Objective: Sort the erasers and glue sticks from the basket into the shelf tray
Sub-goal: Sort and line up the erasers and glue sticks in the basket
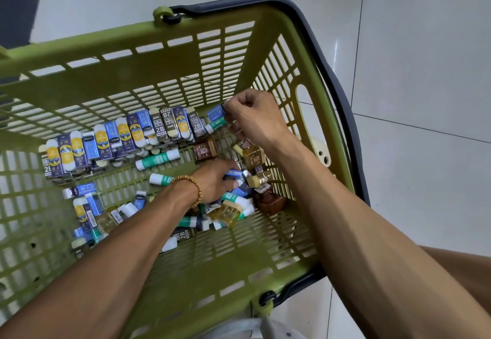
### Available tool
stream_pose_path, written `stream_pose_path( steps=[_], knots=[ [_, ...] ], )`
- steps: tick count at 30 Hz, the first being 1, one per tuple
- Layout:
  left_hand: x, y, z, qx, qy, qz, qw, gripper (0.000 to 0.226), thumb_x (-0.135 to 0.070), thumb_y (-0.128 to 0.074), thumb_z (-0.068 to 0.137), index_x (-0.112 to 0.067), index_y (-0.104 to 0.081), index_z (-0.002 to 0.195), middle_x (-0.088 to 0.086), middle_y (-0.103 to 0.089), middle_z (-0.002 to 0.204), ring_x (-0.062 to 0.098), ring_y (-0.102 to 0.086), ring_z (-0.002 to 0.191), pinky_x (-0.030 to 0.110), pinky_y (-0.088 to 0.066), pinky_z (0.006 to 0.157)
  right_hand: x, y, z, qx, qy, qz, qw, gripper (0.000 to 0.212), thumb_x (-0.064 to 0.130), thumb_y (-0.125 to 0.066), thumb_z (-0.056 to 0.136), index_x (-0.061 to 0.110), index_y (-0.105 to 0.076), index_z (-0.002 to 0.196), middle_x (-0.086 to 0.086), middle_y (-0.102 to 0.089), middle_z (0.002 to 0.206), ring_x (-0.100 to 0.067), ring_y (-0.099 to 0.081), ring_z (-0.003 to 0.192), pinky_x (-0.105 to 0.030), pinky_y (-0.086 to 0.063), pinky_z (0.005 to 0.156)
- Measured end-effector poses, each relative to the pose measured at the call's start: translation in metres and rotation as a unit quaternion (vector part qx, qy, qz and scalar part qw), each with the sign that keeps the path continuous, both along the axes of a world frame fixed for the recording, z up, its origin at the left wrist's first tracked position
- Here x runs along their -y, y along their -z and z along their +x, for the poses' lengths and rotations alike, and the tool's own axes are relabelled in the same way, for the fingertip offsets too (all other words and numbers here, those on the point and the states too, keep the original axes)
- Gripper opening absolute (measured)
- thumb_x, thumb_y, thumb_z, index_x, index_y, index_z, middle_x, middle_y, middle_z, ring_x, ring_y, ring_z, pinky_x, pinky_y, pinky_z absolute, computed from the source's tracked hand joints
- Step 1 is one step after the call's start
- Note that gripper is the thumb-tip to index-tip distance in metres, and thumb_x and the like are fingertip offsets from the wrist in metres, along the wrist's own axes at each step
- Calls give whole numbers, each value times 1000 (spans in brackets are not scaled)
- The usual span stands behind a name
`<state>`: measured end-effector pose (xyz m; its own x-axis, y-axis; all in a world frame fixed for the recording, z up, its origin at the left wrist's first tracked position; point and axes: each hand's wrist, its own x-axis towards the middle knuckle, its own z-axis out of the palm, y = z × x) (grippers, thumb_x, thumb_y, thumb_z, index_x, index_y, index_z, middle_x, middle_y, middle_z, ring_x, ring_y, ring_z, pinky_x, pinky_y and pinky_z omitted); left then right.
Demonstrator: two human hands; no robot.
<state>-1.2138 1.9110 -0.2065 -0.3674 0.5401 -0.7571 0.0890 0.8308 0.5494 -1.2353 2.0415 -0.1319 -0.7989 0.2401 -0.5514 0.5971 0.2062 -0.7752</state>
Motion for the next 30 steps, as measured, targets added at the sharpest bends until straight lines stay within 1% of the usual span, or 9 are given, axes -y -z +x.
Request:
stream_pose_path(
  steps=[5,7,10,12,18,21,24,28,30],
  knots=[
    [-2,1,2,-7,17,1,1000,23,-23,-58,96,-19,-55,118,5,-61,117,17,-56,93,24,-41,76,1,-2,1,0,6,-7,1000,10,12,-59,94,3,-63,94,-16,-69,90,-11,-60,63,-17,-45,50],
    [-3,1,2,-13,26,-2,1000,28,-26,-59,96,-20,-53,123,8,-59,124,21,-56,103,26,-43,82,1,-2,1,3,9,-9,1000,12,12,-59,95,1,-64,96,-17,-69,91,-10,-60,62,-15,-44,49],
    [-2,2,3,-16,44,-8,999,58,-31,-60,94,-15,-39,146,9,-44,148,26,-43,134,30,-37,106,1,-2,1,4,11,-18,1000,11,12,-58,96,2,-63,96,-16,-67,90,-10,-59,62,-15,-44,50],
    [-2,1,4,-15,36,-4,999,62,-32,-62,93,-14,-37,147,8,-39,152,25,-37,139,30,-33,110,1,-3,1,5,11,-23,1000,10,11,-57,96,3,-62,96,-14,-66,90,-10,-59,62,-14,-44,49],
    [-8,-2,5,-19,31,5,999,62,-32,-62,93,-14,-37,147,8,-40,151,25,-41,136,29,-34,108,1,-2,1,1,14,-24,1000,10,9,-58,95,1,-62,97,-14,-66,90,-9,-59,61,-13,-44,48],
    [-11,-3,5,-33,40,8,999,54,-34,-67,90,-13,-50,137,9,-55,137,25,-54,119,31,-44,98,2,-3,1,0,14,-25,1000,9,9,-57,96,2,-62,96,-13,-66,92,-9,-60,63,-12,-43,48],
    [-12,-3,5,-37,29,19,999,47,-34,-68,89,-12,-56,129,9,-60,127,26,-56,116,29,-45,92,2,-2,1,-1,12,-25,1000,10,10,-57,96,1,-62,97,-14,-66,93,-9,-59,63,-11,-43,48],
    [-5,-4,6,-25,-19,41,999,52,-29,-67,90,-9,-52,136,10,-53,139,25,-53,123,26,-41,96,1,-2,1,-2,13,-26,1000,12,10,-57,96,-1,-62,100,-15,-66,94,-10,-60,65,-11,-43,48],
    [2,-3,6,-21,-47,54,997,45,-29,-68,89,-11,-58,129,10,-54,138,24,-55,121,28,-43,98,1,-2,1,-2,13,-24,1000,14,10,-57,96,-2,-62,101,-15,-66,95,-10,-60,66,-10,-43,48]
  ],
)
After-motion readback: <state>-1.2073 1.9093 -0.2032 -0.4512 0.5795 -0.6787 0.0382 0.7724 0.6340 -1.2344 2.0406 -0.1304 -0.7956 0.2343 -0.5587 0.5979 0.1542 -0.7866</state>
